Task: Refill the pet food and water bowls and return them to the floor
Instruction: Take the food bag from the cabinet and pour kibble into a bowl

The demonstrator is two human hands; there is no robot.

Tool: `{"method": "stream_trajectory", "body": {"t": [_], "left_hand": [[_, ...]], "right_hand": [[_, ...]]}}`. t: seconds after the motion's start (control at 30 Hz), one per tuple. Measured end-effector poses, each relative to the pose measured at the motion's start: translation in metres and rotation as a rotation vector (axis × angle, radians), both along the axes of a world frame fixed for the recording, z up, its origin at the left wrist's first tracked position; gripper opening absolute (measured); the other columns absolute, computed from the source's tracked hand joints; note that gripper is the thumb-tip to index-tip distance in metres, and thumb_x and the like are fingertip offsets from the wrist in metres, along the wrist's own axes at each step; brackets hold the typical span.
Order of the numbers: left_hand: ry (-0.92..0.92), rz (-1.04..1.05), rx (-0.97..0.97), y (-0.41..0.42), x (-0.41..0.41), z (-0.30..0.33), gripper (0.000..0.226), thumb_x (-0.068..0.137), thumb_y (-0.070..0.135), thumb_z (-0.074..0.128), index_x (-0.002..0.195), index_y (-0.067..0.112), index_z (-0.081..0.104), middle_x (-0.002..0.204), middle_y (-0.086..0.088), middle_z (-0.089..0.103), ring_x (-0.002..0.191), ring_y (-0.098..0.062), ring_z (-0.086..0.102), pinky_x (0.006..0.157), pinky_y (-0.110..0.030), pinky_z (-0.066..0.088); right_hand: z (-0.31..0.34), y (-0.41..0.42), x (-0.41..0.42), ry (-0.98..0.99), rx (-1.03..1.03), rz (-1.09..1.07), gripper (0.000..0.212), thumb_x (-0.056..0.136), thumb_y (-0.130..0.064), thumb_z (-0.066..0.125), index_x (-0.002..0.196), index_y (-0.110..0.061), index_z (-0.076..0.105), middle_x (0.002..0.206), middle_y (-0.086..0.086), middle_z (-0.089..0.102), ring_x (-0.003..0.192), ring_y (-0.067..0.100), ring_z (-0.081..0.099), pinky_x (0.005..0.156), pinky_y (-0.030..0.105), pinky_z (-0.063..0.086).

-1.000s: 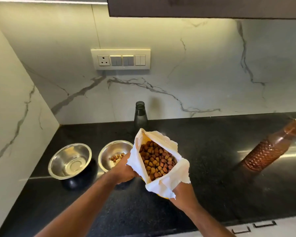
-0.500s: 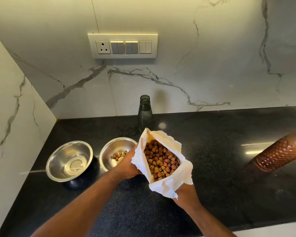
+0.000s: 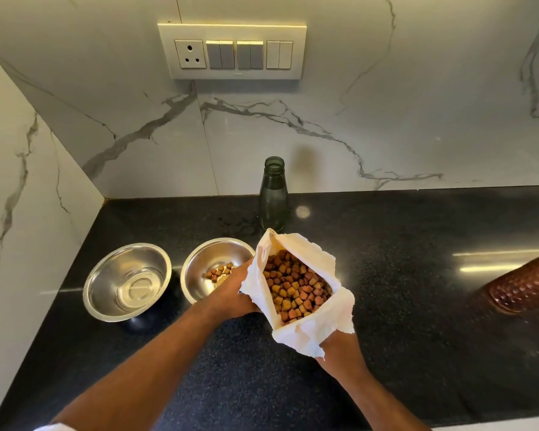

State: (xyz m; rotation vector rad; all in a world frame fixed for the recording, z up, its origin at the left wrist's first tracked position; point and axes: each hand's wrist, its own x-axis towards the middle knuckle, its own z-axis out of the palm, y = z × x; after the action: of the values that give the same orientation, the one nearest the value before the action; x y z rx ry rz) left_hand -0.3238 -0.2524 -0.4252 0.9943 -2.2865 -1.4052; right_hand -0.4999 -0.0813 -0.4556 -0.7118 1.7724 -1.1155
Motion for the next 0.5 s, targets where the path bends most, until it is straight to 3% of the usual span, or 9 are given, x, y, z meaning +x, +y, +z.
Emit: {"method": "stream_trajectory", "body": {"t": [0.17,0.27,0.33,0.43,0.5], "left_hand": [[-0.007,0.020,-0.017,-0.003,0.000,-0.003,0.082,0.066,0.069,0.083,0.132,0.071,0.035,0.131,0.048,0.049,0.124,0.020,0.048,0.098,0.000,0.039],[-0.048,0.036,-0.030,-0.005,0.001,-0.010,0.107,0.062,0.073,0.082,0.151,0.045,0.030,0.158,0.015,0.041,0.145,-0.005,0.040,0.121,-0.039,0.038],[-0.079,0.048,-0.044,-0.006,0.003,-0.013,0.113,0.063,0.068,0.085,0.155,0.038,0.027,0.163,0.004,0.034,0.152,-0.015,0.033,0.124,-0.054,0.031],[-0.124,0.079,-0.063,-0.006,0.006,-0.012,0.115,0.063,0.061,0.090,0.156,0.046,0.023,0.167,0.006,0.028,0.155,-0.020,0.027,0.123,-0.057,0.031],[-0.117,0.110,-0.063,-0.007,0.012,-0.011,0.122,0.060,0.059,0.093,0.153,0.059,0.015,0.169,0.012,0.022,0.158,-0.021,0.021,0.124,-0.059,0.028]], "right_hand": [[-0.017,0.005,-0.007,0.154,0.071,0.058,0.061,0.088,-0.003,0.073,0.139,-0.017,0.041,0.113,-0.017,0.053,0.091,-0.004,0.052,0.069,-0.007,0.041],[-0.027,0.006,-0.012,0.201,0.132,0.092,0.061,0.091,-0.008,0.072,0.143,-0.011,0.041,0.131,0.002,0.053,0.090,-0.006,0.047,0.073,-0.009,0.036],[-0.026,0.008,-0.012,0.205,0.136,0.133,0.063,0.090,-0.010,0.073,0.145,-0.010,0.042,0.132,0.003,0.052,0.089,-0.007,0.045,0.073,-0.010,0.034],[-0.018,0.010,-0.016,0.186,0.097,0.113,0.061,0.092,-0.020,0.071,0.145,-0.012,0.041,0.143,0.006,0.051,0.109,0.001,0.049,0.087,-0.007,0.031],[0.003,0.011,-0.016,0.200,0.099,0.206,0.056,0.089,-0.050,0.058,0.134,-0.017,0.048,0.146,0.006,0.052,0.126,0.012,0.051,0.100,0.007,0.036]]}}
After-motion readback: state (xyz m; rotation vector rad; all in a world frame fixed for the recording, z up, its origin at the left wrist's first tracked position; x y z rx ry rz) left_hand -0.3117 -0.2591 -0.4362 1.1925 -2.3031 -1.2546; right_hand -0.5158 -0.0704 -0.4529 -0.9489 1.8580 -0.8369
